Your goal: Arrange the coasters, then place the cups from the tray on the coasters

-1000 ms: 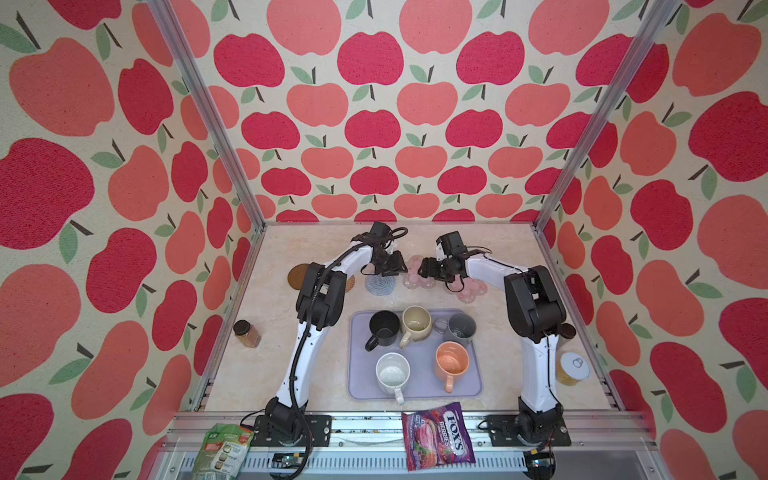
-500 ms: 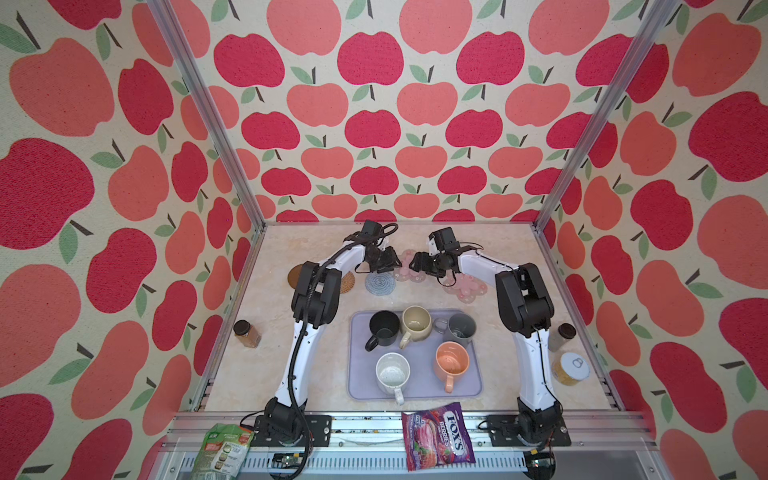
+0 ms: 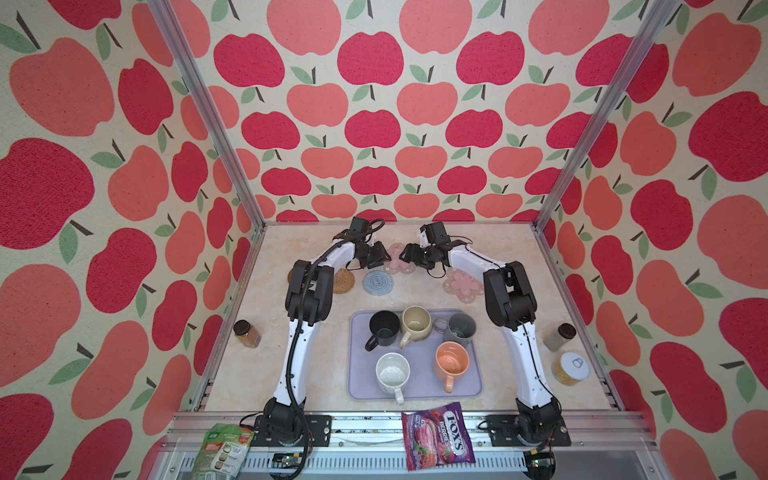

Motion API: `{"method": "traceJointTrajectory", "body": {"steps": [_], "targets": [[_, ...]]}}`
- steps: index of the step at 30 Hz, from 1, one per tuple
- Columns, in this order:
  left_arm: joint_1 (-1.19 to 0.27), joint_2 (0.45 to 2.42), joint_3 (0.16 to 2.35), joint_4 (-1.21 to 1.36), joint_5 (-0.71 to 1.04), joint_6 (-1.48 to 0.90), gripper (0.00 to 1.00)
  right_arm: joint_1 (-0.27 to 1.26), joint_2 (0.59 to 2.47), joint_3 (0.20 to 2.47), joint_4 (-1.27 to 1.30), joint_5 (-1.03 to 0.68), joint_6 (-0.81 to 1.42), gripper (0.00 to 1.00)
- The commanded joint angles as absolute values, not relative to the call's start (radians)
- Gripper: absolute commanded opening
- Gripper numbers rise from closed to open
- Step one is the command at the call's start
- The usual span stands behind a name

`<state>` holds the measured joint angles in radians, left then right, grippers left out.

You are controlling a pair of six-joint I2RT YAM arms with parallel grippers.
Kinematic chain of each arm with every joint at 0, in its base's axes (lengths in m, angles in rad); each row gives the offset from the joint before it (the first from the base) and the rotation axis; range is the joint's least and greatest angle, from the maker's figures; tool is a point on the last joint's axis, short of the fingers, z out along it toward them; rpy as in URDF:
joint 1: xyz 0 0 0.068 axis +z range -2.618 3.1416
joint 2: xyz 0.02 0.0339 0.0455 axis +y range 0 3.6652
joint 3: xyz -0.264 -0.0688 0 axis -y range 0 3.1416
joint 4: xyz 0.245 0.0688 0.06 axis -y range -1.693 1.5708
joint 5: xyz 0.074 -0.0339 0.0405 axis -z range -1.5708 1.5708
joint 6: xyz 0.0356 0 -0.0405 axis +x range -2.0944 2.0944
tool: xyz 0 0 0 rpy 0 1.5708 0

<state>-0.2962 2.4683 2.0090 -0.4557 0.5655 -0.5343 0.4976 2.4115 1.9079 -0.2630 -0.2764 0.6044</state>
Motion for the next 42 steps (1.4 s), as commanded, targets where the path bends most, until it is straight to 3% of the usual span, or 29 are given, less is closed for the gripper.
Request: {"method": "traceJointTrajectory", "body": {"steps": [1,42], "targets": [[-0.284,2.522,1.99,-0.469,0.522,-0.55,0.41,0.532,2.498,1.954,-0.347,-0.317,0.64,0.73],[-0.119,2.508,1.896,-0.341,0.521,-0.608,0.41,0.625,2.894,2.543,-0.335,-0.398,0.847,0.73]]}}
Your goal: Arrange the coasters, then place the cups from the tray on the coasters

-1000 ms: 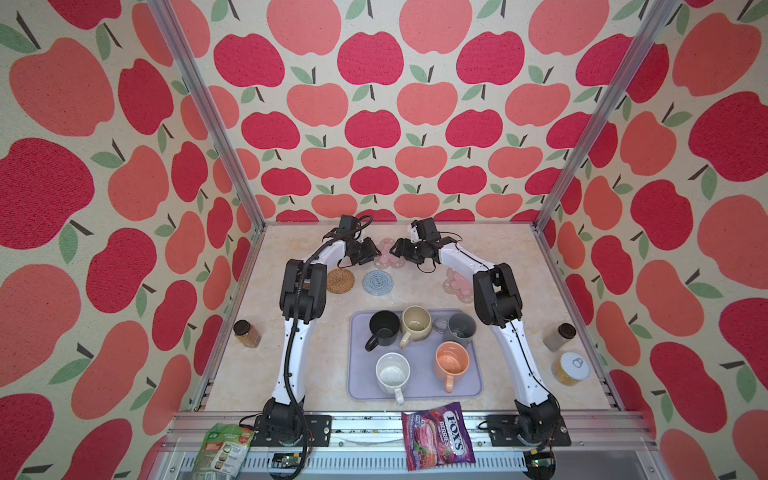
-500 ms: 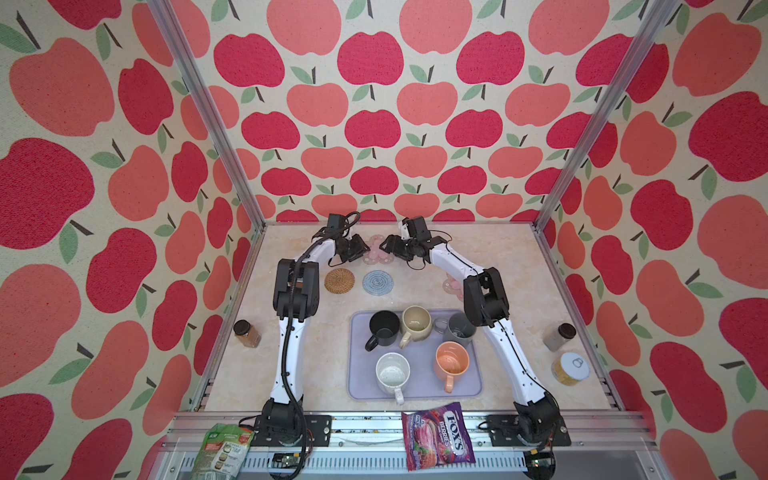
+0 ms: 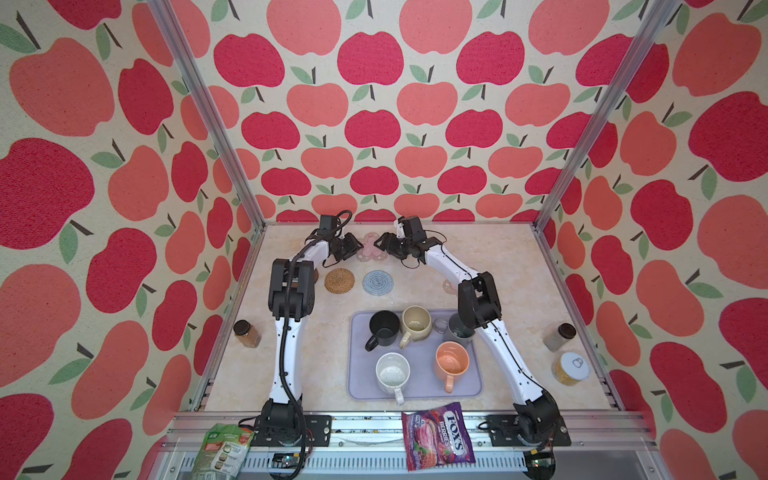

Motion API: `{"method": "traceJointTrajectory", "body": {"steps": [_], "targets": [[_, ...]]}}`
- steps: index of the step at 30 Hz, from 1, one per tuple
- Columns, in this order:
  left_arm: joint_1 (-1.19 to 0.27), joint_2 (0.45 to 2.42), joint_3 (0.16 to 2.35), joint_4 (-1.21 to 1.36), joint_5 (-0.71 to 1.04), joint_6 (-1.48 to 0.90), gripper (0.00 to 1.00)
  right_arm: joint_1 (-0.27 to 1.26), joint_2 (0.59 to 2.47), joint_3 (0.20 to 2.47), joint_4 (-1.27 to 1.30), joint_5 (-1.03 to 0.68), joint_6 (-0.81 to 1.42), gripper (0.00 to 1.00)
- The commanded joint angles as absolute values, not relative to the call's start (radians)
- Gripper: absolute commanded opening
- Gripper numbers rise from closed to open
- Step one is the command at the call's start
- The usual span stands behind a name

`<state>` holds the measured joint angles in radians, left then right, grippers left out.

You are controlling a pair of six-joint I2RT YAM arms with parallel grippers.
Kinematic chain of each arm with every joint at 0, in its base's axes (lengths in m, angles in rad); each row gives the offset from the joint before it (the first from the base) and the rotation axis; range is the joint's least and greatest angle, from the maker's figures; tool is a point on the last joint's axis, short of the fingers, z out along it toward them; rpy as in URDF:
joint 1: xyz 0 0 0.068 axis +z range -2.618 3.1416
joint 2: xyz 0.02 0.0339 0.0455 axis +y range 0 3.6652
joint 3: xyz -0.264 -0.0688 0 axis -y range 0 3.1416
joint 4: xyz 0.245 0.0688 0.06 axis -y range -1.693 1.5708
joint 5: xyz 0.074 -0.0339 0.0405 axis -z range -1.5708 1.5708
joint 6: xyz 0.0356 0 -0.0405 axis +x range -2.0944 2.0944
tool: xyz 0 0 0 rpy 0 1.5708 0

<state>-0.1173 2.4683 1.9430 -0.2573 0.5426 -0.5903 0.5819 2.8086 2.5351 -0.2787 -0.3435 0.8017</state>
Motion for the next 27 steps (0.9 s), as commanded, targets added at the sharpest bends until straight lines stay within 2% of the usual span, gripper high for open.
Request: {"method": "traceJointTrajectory", "body": {"steps": [1,27], "targets": [[-0.118,2.508,1.896,-0.338,0.522,-0.608,0.41,0.624,2.901,2.553,-0.331,-0.4,0.853,0.73],[-0.089,2.481,1.858,-0.252,0.474,-0.67,0.42,0.618,2.959,2.611,-0.285,-0.438,0.9,0.73]]}}
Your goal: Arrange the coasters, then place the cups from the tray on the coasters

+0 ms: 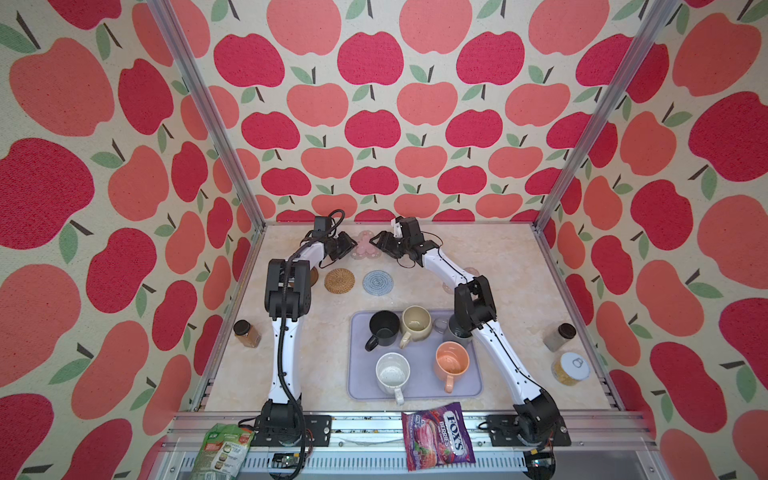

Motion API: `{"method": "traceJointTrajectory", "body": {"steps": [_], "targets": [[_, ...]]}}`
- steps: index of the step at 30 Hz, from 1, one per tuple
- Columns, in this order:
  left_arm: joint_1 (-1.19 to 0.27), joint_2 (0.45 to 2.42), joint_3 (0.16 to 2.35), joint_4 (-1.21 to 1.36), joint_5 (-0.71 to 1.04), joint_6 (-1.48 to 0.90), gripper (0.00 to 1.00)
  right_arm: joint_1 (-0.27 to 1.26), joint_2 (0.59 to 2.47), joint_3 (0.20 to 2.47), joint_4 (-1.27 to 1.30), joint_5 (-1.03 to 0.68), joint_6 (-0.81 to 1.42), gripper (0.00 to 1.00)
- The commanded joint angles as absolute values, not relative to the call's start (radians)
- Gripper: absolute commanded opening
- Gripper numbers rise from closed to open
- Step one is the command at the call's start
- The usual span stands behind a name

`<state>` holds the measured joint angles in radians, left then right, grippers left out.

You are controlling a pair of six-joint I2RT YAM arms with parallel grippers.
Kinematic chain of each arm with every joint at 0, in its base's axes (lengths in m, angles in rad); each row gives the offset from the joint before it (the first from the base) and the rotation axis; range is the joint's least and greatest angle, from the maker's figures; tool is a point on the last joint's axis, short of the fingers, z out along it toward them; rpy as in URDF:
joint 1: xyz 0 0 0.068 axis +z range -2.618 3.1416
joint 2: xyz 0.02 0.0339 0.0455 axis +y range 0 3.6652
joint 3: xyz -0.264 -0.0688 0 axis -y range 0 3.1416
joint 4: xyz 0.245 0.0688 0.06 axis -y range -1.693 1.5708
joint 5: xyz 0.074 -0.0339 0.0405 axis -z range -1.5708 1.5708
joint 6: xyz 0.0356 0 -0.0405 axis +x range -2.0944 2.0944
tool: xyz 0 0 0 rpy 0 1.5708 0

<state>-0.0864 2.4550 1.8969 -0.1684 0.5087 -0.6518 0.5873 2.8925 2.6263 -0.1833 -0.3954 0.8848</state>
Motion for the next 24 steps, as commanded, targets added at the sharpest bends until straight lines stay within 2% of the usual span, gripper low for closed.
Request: {"method": "traceJointTrajectory", "body": {"steps": [1,9,24], "targets": [[-0.089,2.479,1.858,-0.253,0.473,-0.671,0.42,0.613,2.956,2.609,-0.284,-0.437,0.899,0.73],[-0.089,2.425,1.855,-0.281,0.441,-0.643,0.42,0.582,2.882,2.533,-0.261,-0.433,0.875,0.73],[-0.106,2.216,1.858,-0.472,0.366,-0.503,0.43,0.52,2.492,2.134,-0.176,-0.388,0.71,0.75]]}}
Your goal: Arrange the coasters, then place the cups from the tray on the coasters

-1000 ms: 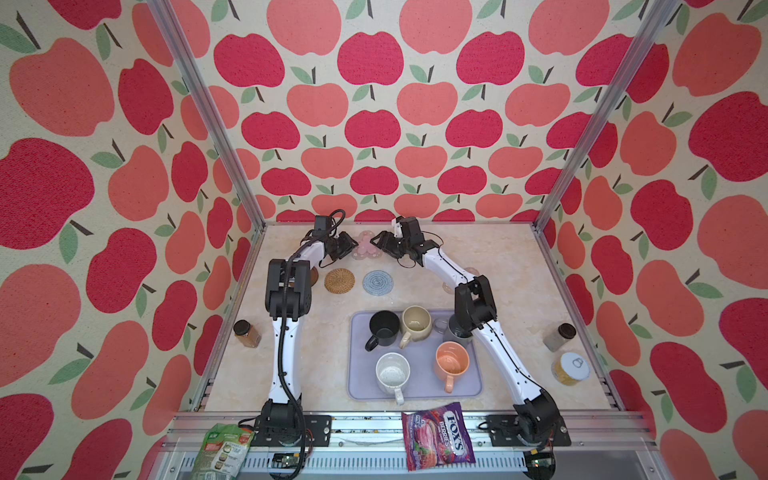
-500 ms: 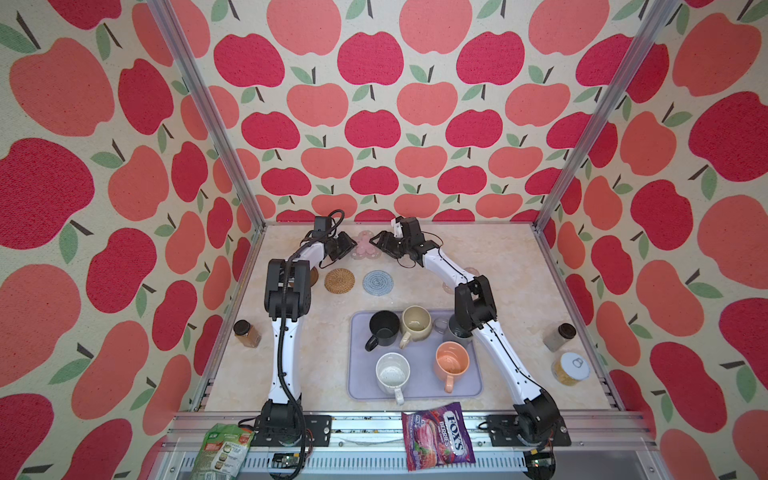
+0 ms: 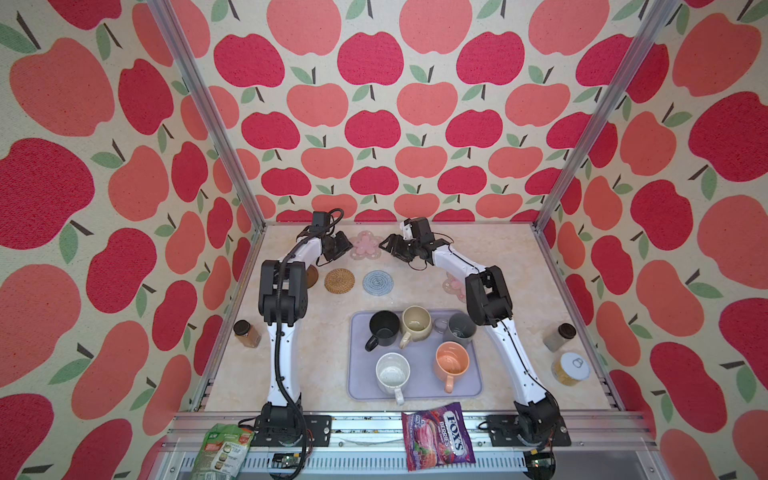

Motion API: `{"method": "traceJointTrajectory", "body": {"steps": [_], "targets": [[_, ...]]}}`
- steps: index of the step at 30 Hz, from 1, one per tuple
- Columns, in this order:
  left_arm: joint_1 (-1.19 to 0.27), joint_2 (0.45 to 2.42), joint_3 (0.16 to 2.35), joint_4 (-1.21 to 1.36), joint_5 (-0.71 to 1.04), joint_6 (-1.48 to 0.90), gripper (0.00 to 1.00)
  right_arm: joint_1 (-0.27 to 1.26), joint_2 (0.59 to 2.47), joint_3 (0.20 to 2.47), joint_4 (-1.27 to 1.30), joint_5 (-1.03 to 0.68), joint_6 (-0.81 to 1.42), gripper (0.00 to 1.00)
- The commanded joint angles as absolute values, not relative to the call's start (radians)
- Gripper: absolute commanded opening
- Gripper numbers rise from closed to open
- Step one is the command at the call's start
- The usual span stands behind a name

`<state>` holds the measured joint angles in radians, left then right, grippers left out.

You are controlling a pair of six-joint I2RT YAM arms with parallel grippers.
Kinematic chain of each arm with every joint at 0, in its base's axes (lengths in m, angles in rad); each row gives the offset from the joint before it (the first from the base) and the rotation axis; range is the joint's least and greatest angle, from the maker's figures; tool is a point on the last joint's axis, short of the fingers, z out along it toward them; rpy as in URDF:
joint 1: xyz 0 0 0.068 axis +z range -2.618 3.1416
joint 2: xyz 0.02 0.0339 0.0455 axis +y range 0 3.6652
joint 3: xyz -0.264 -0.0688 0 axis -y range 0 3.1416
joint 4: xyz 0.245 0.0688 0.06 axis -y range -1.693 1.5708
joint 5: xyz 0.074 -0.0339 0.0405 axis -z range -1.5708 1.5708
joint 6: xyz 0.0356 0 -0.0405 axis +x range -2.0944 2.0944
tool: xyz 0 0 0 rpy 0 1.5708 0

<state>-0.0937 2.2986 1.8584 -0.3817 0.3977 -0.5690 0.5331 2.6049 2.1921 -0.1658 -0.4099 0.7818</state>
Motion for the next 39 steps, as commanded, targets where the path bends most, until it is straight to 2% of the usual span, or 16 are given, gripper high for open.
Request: {"method": "traceJointTrajectory", "body": {"steps": [1,11,20,27,39], "targets": [[-0.111,2.202,1.86,-0.493,0.359,-0.487,0.43,0.516,2.455,2.087,-0.166,-0.379,0.695,0.75],[-0.198,2.113,1.852,-0.632,0.329,-0.392,0.42,0.495,2.154,1.745,-0.212,-0.289,0.536,0.76],[-0.289,2.105,1.812,-0.668,0.287,-0.4,0.39,0.493,1.954,1.553,-0.325,-0.179,0.387,0.75],[-0.332,2.117,1.764,-0.695,0.254,-0.397,0.35,0.494,1.852,1.458,-0.41,-0.115,0.283,0.75],[-0.365,2.147,1.714,-0.723,0.235,-0.406,0.28,0.492,1.793,1.389,-0.411,-0.097,0.277,0.75]]}}
